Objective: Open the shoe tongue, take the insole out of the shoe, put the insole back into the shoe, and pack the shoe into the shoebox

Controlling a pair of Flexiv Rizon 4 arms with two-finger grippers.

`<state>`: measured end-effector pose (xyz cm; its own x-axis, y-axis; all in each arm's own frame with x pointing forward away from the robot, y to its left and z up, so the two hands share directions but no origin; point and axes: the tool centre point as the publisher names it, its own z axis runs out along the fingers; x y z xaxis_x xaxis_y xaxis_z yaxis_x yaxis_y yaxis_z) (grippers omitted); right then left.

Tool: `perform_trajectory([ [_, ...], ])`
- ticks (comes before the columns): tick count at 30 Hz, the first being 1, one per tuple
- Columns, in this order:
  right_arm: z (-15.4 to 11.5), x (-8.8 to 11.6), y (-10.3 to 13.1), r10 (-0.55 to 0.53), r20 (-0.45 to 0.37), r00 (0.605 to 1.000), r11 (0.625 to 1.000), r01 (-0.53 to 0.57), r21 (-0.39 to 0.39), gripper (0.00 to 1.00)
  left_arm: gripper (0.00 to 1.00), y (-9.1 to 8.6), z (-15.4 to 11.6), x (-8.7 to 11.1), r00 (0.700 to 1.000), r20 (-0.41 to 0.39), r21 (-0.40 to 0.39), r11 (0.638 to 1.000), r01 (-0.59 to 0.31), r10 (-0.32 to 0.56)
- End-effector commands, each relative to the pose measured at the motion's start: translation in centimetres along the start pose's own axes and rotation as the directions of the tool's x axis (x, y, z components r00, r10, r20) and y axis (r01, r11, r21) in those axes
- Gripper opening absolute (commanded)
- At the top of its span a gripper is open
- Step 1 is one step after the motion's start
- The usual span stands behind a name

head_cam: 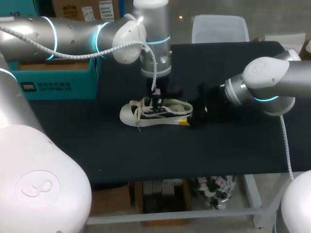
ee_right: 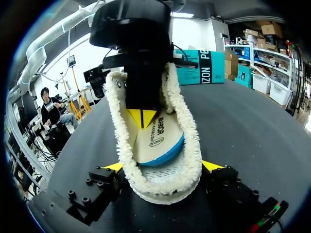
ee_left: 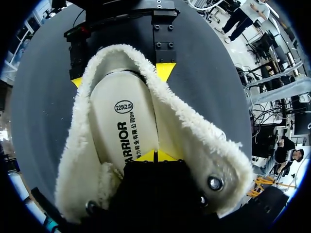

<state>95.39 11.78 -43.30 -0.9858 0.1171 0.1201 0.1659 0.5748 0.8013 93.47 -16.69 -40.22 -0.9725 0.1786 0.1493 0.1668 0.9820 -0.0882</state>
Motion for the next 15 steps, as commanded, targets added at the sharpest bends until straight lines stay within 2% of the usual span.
perform_trajectory([
  [1, 0.2, -0.2, -0.8, 0.001, -0.006, 1.0, 1.0, -0.001, -0.003, 0.0, 0.0, 0.0, 2.9, 0.7, 0.999, 0.037, -0.007, 1.0, -0.003, 0.003],
  [3, 0.2, -0.2, -0.8, 0.001, -0.006, 1.0, 1.0, -0.001, -0.003, 0.0, 0.0, 0.0, 3.4, 0.6, 0.998, 0.062, -0.023, 1.0, 0.005, -0.004],
  [6, 0.2, -0.2, -0.8, 0.001, -0.006, 1.0, 1.0, -0.001, -0.003, 0.0, 0.09, 0.2, 3.9, 0.4, 0.998, 0.069, -0.022, 1.0, 0.01, -0.008],
  [15, 0.2, -0.2, -0.8, 0.001, -0.006, 1.0, 1.0, -0.001, -0.003, 0.0, 0.2, 0.8, 5.4, -1.3, 0.998, 0.067, -0.018, 1.0, 0.022, -0.021],
])
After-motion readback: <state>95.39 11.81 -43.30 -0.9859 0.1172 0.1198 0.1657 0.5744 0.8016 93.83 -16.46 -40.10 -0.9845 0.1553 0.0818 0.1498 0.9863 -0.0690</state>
